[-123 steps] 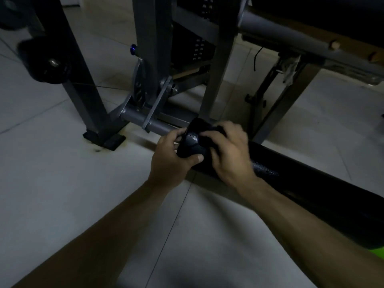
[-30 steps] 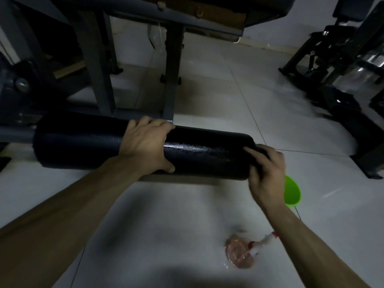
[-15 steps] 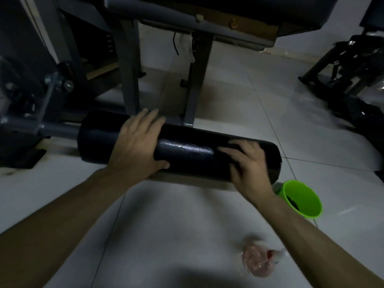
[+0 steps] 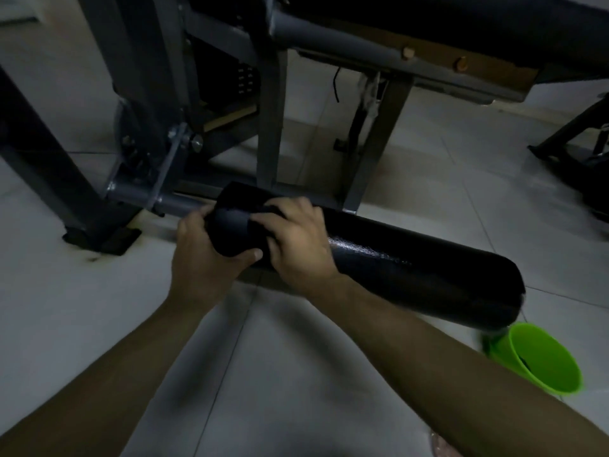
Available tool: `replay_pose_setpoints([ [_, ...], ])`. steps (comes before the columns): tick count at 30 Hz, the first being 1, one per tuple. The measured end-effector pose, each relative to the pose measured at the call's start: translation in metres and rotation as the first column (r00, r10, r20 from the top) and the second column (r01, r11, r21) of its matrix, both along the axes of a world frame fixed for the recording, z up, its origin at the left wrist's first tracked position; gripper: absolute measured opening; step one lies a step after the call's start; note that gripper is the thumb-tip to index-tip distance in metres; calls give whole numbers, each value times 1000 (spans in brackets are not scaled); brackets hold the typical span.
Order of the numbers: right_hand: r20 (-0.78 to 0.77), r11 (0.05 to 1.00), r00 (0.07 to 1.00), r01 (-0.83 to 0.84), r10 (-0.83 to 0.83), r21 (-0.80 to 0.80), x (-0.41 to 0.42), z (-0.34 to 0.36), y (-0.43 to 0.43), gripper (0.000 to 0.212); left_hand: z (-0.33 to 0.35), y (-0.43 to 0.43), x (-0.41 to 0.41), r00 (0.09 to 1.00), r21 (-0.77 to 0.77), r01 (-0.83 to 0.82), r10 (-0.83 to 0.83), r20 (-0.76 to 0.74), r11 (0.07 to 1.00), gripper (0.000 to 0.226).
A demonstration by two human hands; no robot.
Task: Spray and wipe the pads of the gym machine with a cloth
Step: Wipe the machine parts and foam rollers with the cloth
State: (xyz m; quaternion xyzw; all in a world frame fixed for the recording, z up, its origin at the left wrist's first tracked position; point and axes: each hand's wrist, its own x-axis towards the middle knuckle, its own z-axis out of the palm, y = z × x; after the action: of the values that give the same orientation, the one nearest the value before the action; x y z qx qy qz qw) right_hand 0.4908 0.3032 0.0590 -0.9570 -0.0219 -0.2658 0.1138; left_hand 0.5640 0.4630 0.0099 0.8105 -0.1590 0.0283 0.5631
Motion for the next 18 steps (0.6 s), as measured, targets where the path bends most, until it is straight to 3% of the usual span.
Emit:
replay_pose_setpoints([
  [5, -54, 992, 995, -85, 80, -98, -23, 7, -37, 45, -5, 6, 3, 998, -26, -1, -1, -66, 1000, 98],
  [11, 42, 990, 989, 141, -142, 22, -81, 4, -97, 43, -4, 10, 9, 999, 13, 13, -12, -46, 1000, 91],
  [14, 44, 989, 989, 136, -138, 51, -48, 2, -67, 42, -1, 8, 13, 999, 14, 22, -22, -33, 1000, 87],
  [18, -21, 998, 1000, 10, -9, 58, 33, 8, 9, 42, 5, 4, 19, 999, 3, 15, -14, -47, 1000, 79],
])
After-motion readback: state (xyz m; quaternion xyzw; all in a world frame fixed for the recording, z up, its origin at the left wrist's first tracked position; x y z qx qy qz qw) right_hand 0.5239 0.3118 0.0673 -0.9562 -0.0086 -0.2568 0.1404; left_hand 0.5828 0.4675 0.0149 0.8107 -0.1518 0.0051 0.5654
